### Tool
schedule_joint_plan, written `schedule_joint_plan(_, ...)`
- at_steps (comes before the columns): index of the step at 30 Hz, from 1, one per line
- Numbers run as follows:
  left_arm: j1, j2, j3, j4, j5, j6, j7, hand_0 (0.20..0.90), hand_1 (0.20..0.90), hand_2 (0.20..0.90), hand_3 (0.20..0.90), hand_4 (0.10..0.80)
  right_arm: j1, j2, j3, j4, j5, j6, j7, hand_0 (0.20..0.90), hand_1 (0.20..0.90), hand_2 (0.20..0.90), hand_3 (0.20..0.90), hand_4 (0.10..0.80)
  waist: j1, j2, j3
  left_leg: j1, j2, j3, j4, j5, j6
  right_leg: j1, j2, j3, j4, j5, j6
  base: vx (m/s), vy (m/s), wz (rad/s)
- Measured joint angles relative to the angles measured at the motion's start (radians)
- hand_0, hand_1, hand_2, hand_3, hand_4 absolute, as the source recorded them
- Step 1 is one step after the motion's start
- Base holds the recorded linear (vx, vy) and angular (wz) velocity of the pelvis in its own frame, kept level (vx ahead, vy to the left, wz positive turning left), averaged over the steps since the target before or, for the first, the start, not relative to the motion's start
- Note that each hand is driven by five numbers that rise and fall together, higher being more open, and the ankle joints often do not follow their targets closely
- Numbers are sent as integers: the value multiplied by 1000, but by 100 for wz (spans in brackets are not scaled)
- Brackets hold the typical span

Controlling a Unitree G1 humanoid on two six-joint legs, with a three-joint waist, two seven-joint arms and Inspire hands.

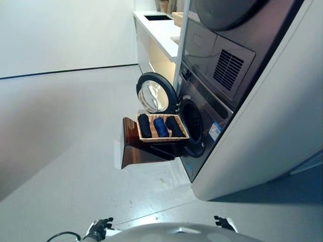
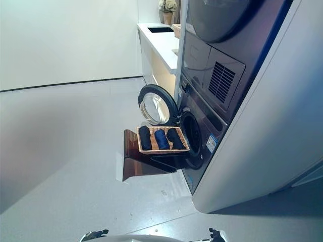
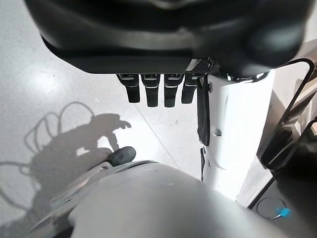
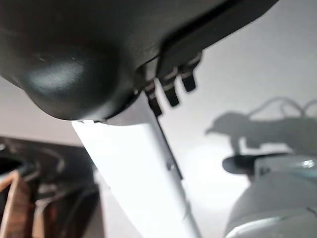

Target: Pick up the clothes and place them into the washing machine

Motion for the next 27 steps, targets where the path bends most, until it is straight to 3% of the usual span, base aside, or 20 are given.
schedule_joint_plan(4, -41, -10, -1, 1, 0, 0, -1, 900, 900, 900, 900, 800, -19, -13, -46, 4, 19, -7, 10, 900, 900, 900, 900, 800, -4, 11, 35, 2, -7, -15, 0, 0, 35, -109, -15, 2, 244, -8, 2, 16, 164, 12)
schedule_joint_plan(7, -68, -12, -1, 0, -1, -1, 0, 900, 900, 900, 900, 800, -29, -13, -79, 4, 53, -24, 12, 900, 900, 900, 900, 800, -4, 18, 60, 16, -3, -37, 0, 7, 56, -197, -22, 3, 419, 23, -10, 116, 75, 25)
schedule_joint_plan(9, -70, -5, 0, 0, -3, -1, -1, 900, 900, 900, 900, 800, -31, -12, -79, 6, 57, -23, 13, 900, 900, 900, 900, 800, -1, 8, 63, 16, -5, -60, 0, 2, 71, -216, -19, -13, 409, -1, -24, 123, 3, 11)
schedule_joint_plan(11, -73, -6, 1, 0, -3, -1, 0, 900, 900, 900, 900, 800, -30, -14, -97, 9, 59, -23, 13, 900, 900, 900, 900, 800, -11, 13, 80, 3, -2, -83, 8, 2, 83, -230, -10, -31, 327, -1, -23, 171, -50, 23)
schedule_joint_plan(13, -69, -7, 5, 6, -11, -1, 0, 900, 900, 900, 900, 800, -29, -19, -96, 13, 59, -20, 11, 900, 900, 900, 900, 800, -33, 15, 98, 1, -2, -96, 13, 2, 83, -229, -16, -26, 166, 23, 3, 224, -81, 25)
schedule_joint_plan(14, -71, -8, 5, 16, -16, -1, 1, 900, 900, 900, 900, 800, -23, -19, -96, 16, 59, -20, 12, 900, 900, 900, 900, 800, -38, 15, 101, 0, -4, -106, 13, 0, 78, -234, -20, -14, 80, 54, 25, 250, -88, 18)
schedule_joint_plan(16, -69, -10, 8, 20, -21, -1, 1, 900, 900, 900, 900, 800, -18, -18, -91, 14, 58, -16, 14, 900, 900, 900, 900, 800, -57, 8, 117, 15, -4, -125, 10, -13, 57, -235, -45, -9, -44, 132, 42, 243, -95, 28)
schedule_joint_plan(19, -52, 9, 11, 16, -36, -5, 4, 900, 900, 900, 900, 800, 57, 3, -92, 18, 57, 11, 16, 900, 900, 900, 900, 800, -56, -35, 97, 57, -7, -147, -1, -51, -9, -222, -80, -34, -84, 123, 52, 253, -107, 36)
schedule_joint_plan(20, -45, 4, 13, 17, -44, -3, 11, 900, 900, 900, 900, 800, 77, 1, -92, 18, 56, 20, 16, 900, 900, 900, 900, 800, -58, -27, 88, 73, 22, -159, 0, -68, -33, -213, -63, -46, -75, 178, 41, 262, -121, 30)
schedule_joint_plan(21, -41, -9, 12, 16, -44, -2, 12, 900, 900, 900, 900, 800, 97, -9, -92, 18, 56, 22, 16, 900, 900, 900, 900, 800, -64, 1, 77, 77, 46, -159, 7, -79, -56, -201, -37, -65, -79, 183, 36, 293, -138, 33)
schedule_joint_plan(22, -46, -21, 9, 14, -43, -3, 9, 900, 900, 900, 900, 800, 105, -23, -92, 11, 55, 22, 16, 900, 900, 900, 900, 800, -74, 22, 73, 78, 62, -151, 37, -96, -76, -184, -21, -78, -80, 204, 8, 328, -157, 45)
schedule_joint_plan(23, -49, -35, 11, 14, -45, -3, 12, 900, 900, 900, 900, 800, 107, -39, -90, 10, 53, 22, 16, 900, 900, 900, 900, 800, -85, 44, 69, 76, 88, -145, 50, -117, -80, -165, 0, -76, -73, 202, -18, 354, -181, 43)
schedule_joint_plan(24, -51, -44, 11, 14, -45, -3, 13, 900, 900, 900, 900, 800, 110, -46, -91, 10, 50, 21, 16, 900, 900, 900, 900, 800, -89, 55, 60, 80, 94, -147, 48, -120, -83, -161, 10, -77, -69, 198, -26, 405, -244, 29)
schedule_joint_plan(25, -56, -63, 10, 0, -50, -11, 15, 900, 900, 900, 900, 800, 103, -68, -91, 3, 41, 21, 16, 900, 900, 900, 900, 800, -91, 78, 46, 96, 124, -150, 34, -128, -89, -158, 34, -79, -48, 171, -38, 296, -192, 11)
schedule_joint_plan(27, -72, -79, 7, -1, -58, -27, 19, 900, 900, 900, 900, 800, 92, -85, -91, -29, 38, 16, 16, 900, 900, 900, 900, 800, -95, 89, 38, 90, 140, -159, 33, -135, -94, -170, 46, -81, -25, 150, -40, 211, -166, 11)
